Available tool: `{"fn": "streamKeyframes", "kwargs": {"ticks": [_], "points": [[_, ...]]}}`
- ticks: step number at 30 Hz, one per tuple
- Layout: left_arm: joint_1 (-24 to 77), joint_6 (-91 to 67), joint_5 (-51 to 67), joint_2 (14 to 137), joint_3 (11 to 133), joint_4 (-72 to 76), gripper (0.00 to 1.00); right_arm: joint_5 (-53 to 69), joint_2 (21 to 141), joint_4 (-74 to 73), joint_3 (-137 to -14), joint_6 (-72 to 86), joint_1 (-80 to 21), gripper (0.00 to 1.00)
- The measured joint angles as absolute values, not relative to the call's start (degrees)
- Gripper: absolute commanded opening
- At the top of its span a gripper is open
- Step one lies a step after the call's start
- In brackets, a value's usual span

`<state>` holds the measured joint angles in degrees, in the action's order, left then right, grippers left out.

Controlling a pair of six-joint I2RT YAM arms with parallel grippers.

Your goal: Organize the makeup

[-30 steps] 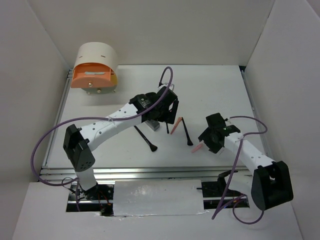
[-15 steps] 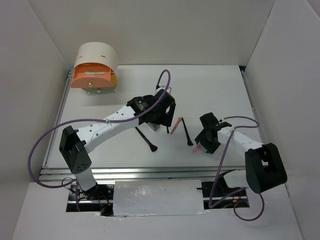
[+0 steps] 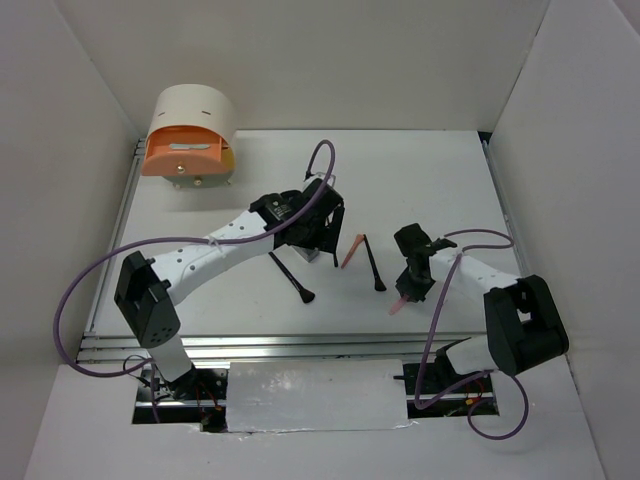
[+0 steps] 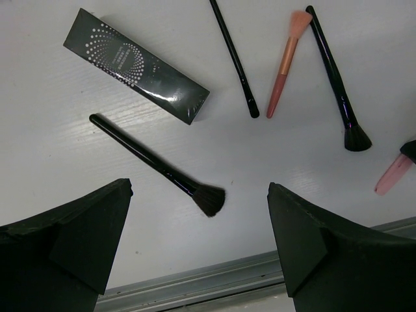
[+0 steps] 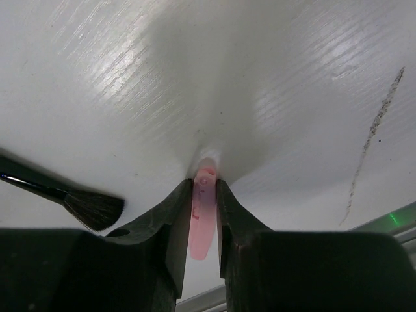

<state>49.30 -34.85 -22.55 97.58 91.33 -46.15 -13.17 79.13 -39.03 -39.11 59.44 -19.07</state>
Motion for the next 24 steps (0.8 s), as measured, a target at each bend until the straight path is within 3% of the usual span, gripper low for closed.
{"fn": "streamKeyframes", "kwargs": {"ticks": [4,6,7,13,14,24], "points": [[48.64,-34.76,-22.2,96.82,90.35,-45.5,0.99,-12.86,79.26,-39.0,-39.22,59.31,-19.16,0.24],[48.51,-34.72,-22.02,96.55,89.93,-45.25,0.99,-12.78,79.26,-38.98,-39.22,59.27,-19.2,0.21],[48.51,-34.72,-21.85,96.51,89.67,-45.12,0.99,-12.73,79.26,-38.94,-39.22,59.13,-19.22,0.14],[48.51,-34.61,-20.64,96.47,88.73,-44.8,0.99,-11.7,79.26,-38.46,-39.24,58.33,-19.27,0.08],[48.51,-34.54,-20.47,96.44,88.68,-44.75,0.99,-11.35,79.2,-38.3,-39.24,58.22,-19.27,0.0],[48.51,-31.97,-12.47,92.12,84.6,-38.79,0.99,-6.17,72.16,-33.98,-38.96,58.04,-19.94,0.0]]}}
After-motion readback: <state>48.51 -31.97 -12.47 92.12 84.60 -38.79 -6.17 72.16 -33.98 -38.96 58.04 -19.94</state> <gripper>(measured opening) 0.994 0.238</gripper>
